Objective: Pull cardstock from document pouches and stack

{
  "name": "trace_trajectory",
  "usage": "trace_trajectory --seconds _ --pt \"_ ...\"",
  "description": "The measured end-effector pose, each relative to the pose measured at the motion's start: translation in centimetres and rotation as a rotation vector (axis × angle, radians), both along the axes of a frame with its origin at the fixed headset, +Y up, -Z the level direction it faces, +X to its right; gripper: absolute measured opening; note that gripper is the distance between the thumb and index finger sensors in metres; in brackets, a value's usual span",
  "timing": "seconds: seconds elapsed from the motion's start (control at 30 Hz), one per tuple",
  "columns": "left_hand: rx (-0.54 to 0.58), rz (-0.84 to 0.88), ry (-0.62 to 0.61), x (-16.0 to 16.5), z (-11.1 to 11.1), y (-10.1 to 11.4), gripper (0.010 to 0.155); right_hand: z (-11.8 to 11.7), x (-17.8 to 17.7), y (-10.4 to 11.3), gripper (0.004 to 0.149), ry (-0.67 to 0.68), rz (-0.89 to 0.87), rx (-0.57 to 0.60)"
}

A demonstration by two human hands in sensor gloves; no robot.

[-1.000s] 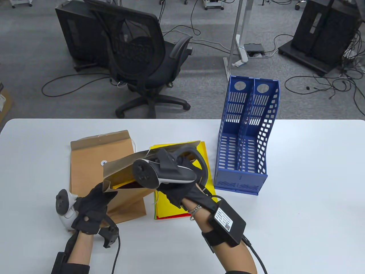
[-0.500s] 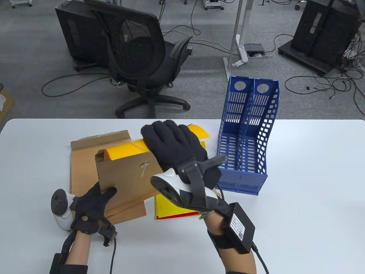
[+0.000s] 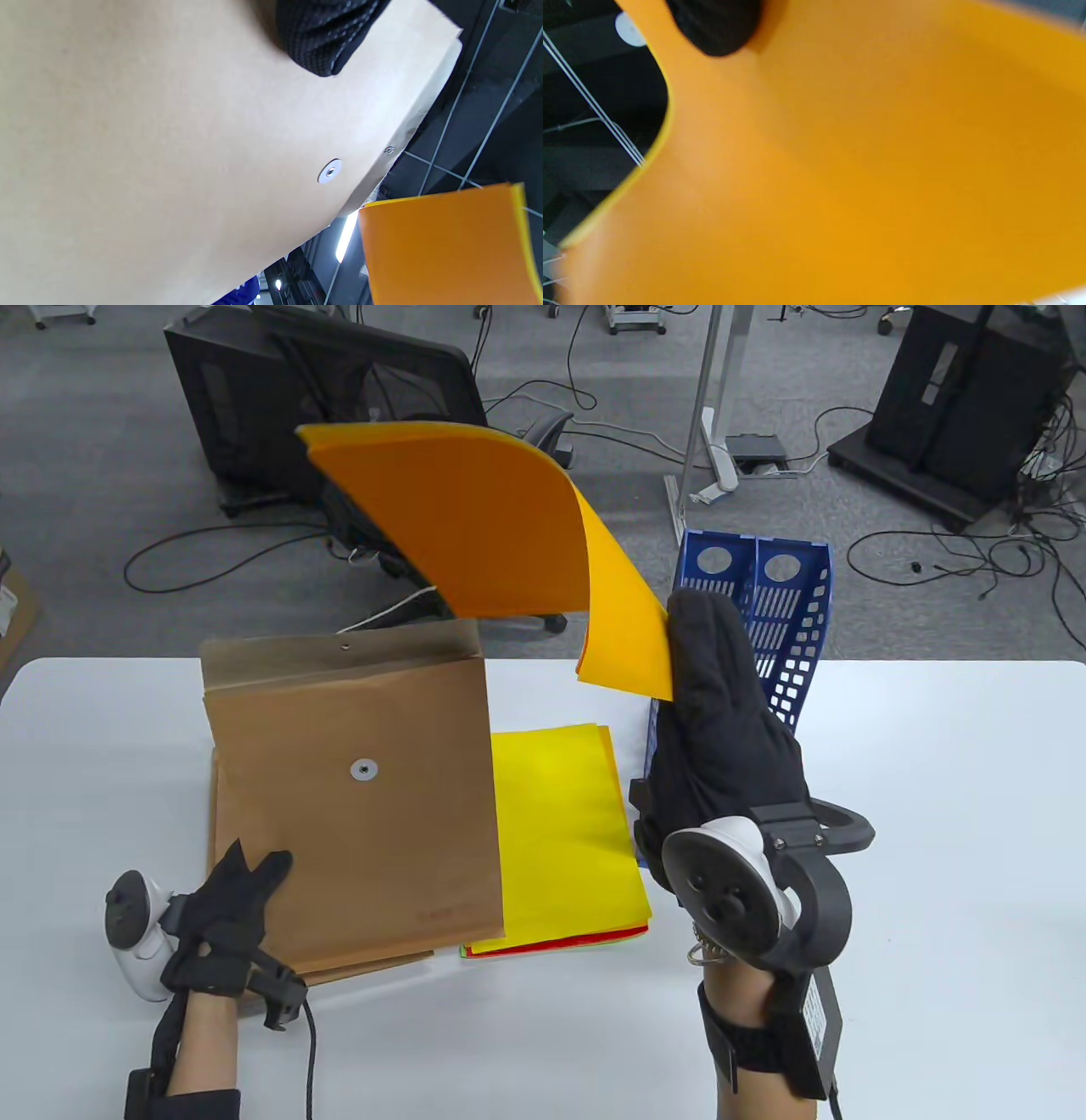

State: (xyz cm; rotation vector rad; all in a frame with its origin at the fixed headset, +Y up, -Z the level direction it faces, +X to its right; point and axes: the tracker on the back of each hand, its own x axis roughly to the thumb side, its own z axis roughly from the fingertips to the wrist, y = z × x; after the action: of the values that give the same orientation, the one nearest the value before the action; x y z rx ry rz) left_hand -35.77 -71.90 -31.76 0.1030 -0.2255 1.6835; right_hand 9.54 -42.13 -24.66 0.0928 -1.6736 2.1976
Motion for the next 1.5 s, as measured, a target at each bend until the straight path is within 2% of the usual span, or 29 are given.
trace_trajectory --seconds 0.13,0.2,0.33,0.5,0.57,0.7,0.8,0.9,0.97,1.03,1.13,1.2,1.33,1.43,1.5 --pt "-0.014 0.024 0.047 -1.5 0.5 0.5 0.047 -2.1 -0.8 -4.6 0.045 0.059 0.08 -0.121" --pt "-0.018 0.037 0.079 -2.3 0.9 0.7 0.047 -3.6 -1.7 -7.9 0.045 0.005 0.183 -0.169" --pt "-0.053 0.065 0.118 -4.1 1.7 1.0 0.047 -6.8 -4.1 -15.7 0.045 -0.023 0.383 -0.366" --pt "-0.052 0.096 0.146 -5.3 2.3 1.0 0.047 -8.8 -7.0 -23.8 0.045 -0.053 0.688 -0.491" --pt "-0.061 0.088 0.139 -5.3 2.2 0.7 0.047 -9.1 -7.9 -26.3 0.045 -0.061 0.801 -0.525" --pt "-0.09 0.063 0.136 -5.0 1.9 0.3 0.047 -8.8 -8.6 -29.7 0.044 -0.052 0.951 -0.606" --pt "-0.107 0.073 0.123 -4.7 1.6 -0.2 0.047 -8.4 -8.7 -31.8 0.05 -0.05 1.006 -0.762" --pt "-0.114 0.082 0.112 -4.4 1.4 -0.7 0.047 -8.4 -8.7 -33.2 0.058 -0.029 1.018 -0.941" --pt "-0.126 0.075 0.108 -4.2 1.3 -0.9 0.047 -8.6 -8.6 -33.9 0.066 0.042 0.971 -1.151" --pt "-0.138 0.054 0.109 -4.1 1.2 -1.0 0.047 -8.8 -8.3 -34.3 0.071 0.125 0.905 -1.297" --pt "-0.151 0.037 0.108 -4.0 1.1 -1.1 0.047 -9.1 -7.9 -34.6 0.077 0.198 0.806 -1.452" --pt "-0.158 0.037 0.107 -4.0 1.1 -1.2 0.047 -8.9 -7.6 -34.4 0.076 0.212 0.758 -1.454" --pt "-0.163 0.032 0.116 -4.3 1.3 -0.7 0.048 -7.4 -6.7 -31.6 0.074 0.204 0.639 -1.304" --pt "-0.192 0.008 0.175 -4.5 1.7 0.0 0.051 -5.8 -5.9 -29.6 0.076 0.219 0.532 -1.268" --pt "-0.252 -0.028 0.225 -4.5 1.4 0.2 0.057 -4.5 -5.3 -28.8 0.078 0.221 0.478 -1.233"
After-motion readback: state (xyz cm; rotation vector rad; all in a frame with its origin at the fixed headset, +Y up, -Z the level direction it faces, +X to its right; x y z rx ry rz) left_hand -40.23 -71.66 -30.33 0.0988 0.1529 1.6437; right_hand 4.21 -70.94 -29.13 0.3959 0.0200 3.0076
